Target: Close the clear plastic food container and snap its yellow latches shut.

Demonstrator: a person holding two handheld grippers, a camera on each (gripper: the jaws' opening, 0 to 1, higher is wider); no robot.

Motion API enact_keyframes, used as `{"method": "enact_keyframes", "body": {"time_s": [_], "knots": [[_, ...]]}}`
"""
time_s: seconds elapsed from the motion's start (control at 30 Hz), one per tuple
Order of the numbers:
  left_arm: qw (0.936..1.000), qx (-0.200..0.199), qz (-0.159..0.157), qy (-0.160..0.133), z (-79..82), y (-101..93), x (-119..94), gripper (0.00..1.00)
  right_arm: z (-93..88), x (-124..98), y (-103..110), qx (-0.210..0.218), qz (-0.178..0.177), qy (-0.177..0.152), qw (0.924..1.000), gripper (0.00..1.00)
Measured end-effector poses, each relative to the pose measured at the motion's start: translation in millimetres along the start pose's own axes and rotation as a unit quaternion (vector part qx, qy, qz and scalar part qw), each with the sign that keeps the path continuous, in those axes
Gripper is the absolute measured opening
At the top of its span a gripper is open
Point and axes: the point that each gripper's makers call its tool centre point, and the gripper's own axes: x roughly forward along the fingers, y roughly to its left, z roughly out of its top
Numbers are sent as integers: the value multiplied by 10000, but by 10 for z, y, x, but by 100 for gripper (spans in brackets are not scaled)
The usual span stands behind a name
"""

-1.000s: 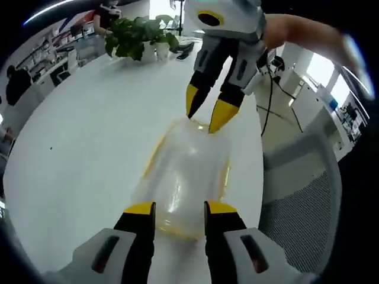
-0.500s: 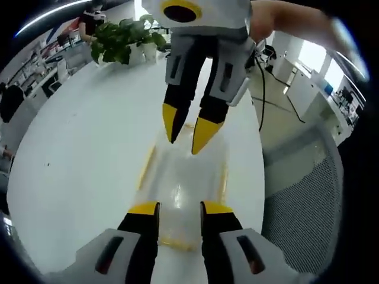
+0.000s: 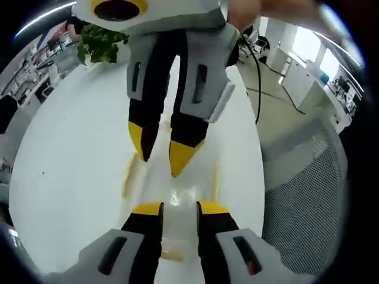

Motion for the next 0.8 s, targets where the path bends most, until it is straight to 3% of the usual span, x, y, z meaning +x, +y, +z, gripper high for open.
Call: {"method": "enact_keyframes", "body": {"time_s": [0.1, 0.27, 0.67, 0.8], "knots": [[9996, -184, -228, -23, -2, -70, 3, 27, 22, 3, -20, 35, -29, -52, 10000, 23], [9995, 213, -249, 28, -24, -155, 5, 38, 62, 24, -61, 49, -82, -169, 9998, 31], [9990, 415, 15, 151, -29, -165, 13, 40, 44, 79, -173, 135, -49, -103, 9998, 36], [9980, 557, 150, 256, -32, -165, 30, 41, -17, 112, -161, 120, 103, 41, 9999, 42]]}}
